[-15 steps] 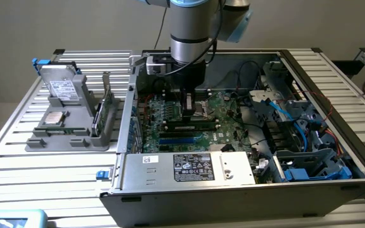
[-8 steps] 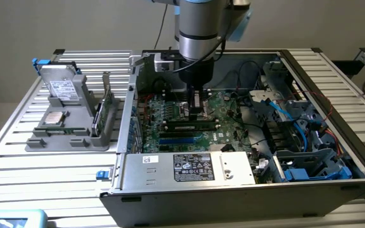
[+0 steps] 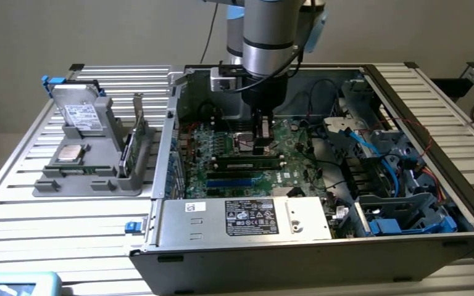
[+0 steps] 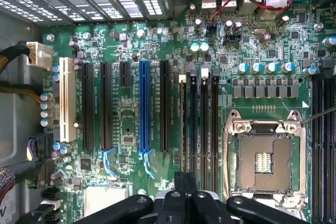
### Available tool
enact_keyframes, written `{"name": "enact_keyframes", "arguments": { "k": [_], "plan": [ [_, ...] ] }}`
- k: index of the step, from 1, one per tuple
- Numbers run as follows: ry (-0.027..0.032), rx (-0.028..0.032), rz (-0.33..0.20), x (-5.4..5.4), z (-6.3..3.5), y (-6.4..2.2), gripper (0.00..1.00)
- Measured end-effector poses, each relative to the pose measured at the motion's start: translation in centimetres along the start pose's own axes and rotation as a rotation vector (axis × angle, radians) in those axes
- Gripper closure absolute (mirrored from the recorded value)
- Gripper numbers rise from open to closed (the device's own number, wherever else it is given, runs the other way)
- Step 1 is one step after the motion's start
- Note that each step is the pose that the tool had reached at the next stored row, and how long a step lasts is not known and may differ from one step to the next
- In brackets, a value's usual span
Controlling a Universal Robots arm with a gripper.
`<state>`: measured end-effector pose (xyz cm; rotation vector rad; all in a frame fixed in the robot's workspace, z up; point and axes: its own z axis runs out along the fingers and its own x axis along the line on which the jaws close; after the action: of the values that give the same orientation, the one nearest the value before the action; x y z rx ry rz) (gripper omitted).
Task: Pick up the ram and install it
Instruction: 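Press down the ram until it locks into place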
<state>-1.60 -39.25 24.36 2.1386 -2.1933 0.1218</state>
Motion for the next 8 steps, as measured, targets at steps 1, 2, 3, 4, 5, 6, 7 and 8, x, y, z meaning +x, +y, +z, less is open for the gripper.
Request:
{"name": "enact_keyframes", "arguments": {
  "k": [1,2,3,4,5,6,7,8],
  "plan": [
    [-0.0004,-0.0005,0.0,0.02,-0.01,0.0,0.89],
    [-0.001,-0.0006,0.0,0.02,-0.01,0.0,0.89],
    [-0.001,-0.0006,0.0,0.02,-0.02,0.0,0.89],
    [-0.0011,-0.0005,0.0,0.02,-0.01,0.0,0.89],
    [-0.0013,-0.0005,0.0,0.02,-0.01,-0.01,0.89],
    [-0.0012,-0.0005,0.0,0.02,-0.01,-0.01,0.89],
    [-0.0012,-0.0005,0.0,0.02,-0.02,-0.01,0.89],
    [-0.0012,-0.0005,0.0,0.02,-0.02,-0.01,0.89]
  ]
}}
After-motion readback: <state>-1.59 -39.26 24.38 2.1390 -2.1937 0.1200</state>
